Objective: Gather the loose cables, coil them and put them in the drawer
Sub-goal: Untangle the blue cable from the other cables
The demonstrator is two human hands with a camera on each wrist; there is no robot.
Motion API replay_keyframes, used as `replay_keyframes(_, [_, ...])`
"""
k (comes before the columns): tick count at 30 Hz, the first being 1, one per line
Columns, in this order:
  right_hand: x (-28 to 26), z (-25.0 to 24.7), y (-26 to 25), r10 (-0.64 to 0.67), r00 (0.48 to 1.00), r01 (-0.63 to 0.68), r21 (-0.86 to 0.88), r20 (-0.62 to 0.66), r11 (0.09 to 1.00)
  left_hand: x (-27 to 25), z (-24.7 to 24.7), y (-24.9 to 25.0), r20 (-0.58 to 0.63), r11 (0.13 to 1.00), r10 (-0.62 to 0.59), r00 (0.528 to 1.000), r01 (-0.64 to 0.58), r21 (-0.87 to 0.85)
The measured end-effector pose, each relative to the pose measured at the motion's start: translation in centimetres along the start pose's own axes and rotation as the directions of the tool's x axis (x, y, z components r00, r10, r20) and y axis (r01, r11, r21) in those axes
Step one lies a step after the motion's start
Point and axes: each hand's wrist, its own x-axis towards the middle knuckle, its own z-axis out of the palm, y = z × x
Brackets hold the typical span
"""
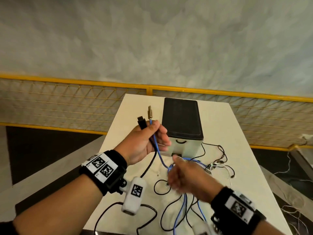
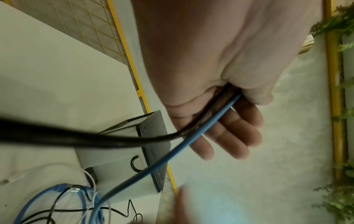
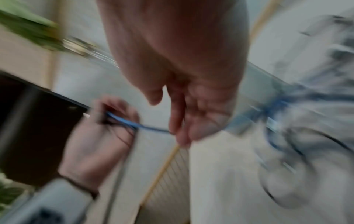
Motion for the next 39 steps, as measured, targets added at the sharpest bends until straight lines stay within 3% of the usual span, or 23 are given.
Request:
replay_keyframes(1, [0.3, 0.6, 1.6, 0.144, 0.982, -0.146, 0.002, 0.124, 0.989, -0.3, 0.0, 0.3, -0.006, 1.0, -0.005, 1.0, 0.004, -0.019])
replay_keyframes(3, [1.4, 1.8, 3.1, 0.196, 0.951, -0.238, 0.157, 0.239, 0.959, -0.9, 0.2, 0.3, -0.016, 0.999, -0.045, 0.999, 0.045, -0.012])
replay_keyframes(6, [3.0, 2.2, 0.8, 0.064, 0.991, -0.118, 0.567, 0.114, 0.815, -2.2, 0.2, -1.2, -0.076, 0.983, -0.149, 0.986, 0.156, 0.096])
replay_keyframes(8, [3.2, 1.1, -1.7, 0.023, 1.0, -0.027, 0.657, 0.015, 0.753, -3.9, -0.7, -2.8, -0.112, 0.949, -0.263, 0.958, 0.278, 0.15])
replay_keyframes(12, [3.2, -1.5, -4.3, 0.016, 0.999, 0.012, 0.686, -0.035, 0.728, -8.8, -3.5, -5.9, -0.042, 0.796, -0.534, 0.844, 0.519, 0.312])
replay_keyframes(15, [3.7, -2.0, -4.0, 0.036, 0.997, 0.025, 0.701, -0.072, 0.712, -11.4, -5.7, -5.5, -0.028, 0.615, -0.674, 0.738, 0.581, 0.533])
replay_keyframes(16, [3.9, -2.0, -3.7, 0.036, 0.995, 0.038, 0.717, -0.088, 0.696, -11.9, -6.2, -5.0, -0.03, 0.58, -0.688, 0.725, 0.573, 0.579])
replay_keyframes(17, [4.0, -2.1, -3.3, 0.039, 0.994, 0.046, 0.719, -0.102, 0.694, -12.1, -6.5, -4.4, -0.027, 0.592, -0.674, 0.738, 0.562, 0.578])
replay_keyframes(18, [4.0, -2.0, -3.0, 0.04, 0.994, 0.046, 0.707, -0.104, 0.706, -11.9, -6.8, -4.0, -0.041, 0.663, -0.615, 0.788, 0.544, 0.515])
replay_keyframes(20, [3.7, -1.6, -2.3, 0.03, 0.996, 0.032, 0.655, -0.083, 0.755, -10.7, -6.2, -3.1, -0.145, 0.853, -0.403, 0.903, 0.429, 0.298])
replay_keyframes(21, [3.4, -1.3, -2.0, 0.019, 0.998, 0.023, 0.622, -0.062, 0.782, -9.4, -5.5, -2.7, -0.206, 0.912, -0.283, 0.937, 0.329, 0.245])
replay_keyframes(22, [3.3, -0.8, -1.7, 0.006, 0.999, 0.014, 0.592, -0.032, 0.806, -8.0, -4.4, -2.3, -0.249, 0.934, -0.168, 0.954, 0.235, 0.27])
replay_keyframes(24, [2.8, 0.2, -1.2, -0.023, 0.999, 0.003, 0.548, 0.03, 0.836, -5.0, -2.2, -2.5, -0.242, 0.898, 0.006, 0.97, 0.101, 0.428])
replay_keyframes(26, [2.5, 0.8, -1.0, -0.053, 0.994, -0.006, 0.527, 0.096, 0.85, -2.9, -0.1, -3.5, -0.159, 0.827, 0.062, 0.985, 0.038, 0.561])
replay_keyframes(33, [1.2, -0.5, -0.9, -0.035, 0.991, -0.041, 0.55, 0.128, 0.834, -2.3, 2.1, -6.7, -0.031, 0.733, 0.041, 0.999, -0.009, 0.68])
replay_keyframes(36, [1.3, -2.4, -1.5, -0.027, 0.998, -0.013, 0.595, 0.058, 0.804, -4.2, 2.1, -6.7, 0.042, 0.716, -0.166, 0.985, 0.091, 0.692])
replay_keyframes(39, [1.5, -5.0, -2.4, -0.042, 0.999, 0.01, 0.639, 0.034, 0.769, -7.8, -0.2, -8.0, 0.128, 0.6, -0.414, 0.901, 0.164, 0.783])
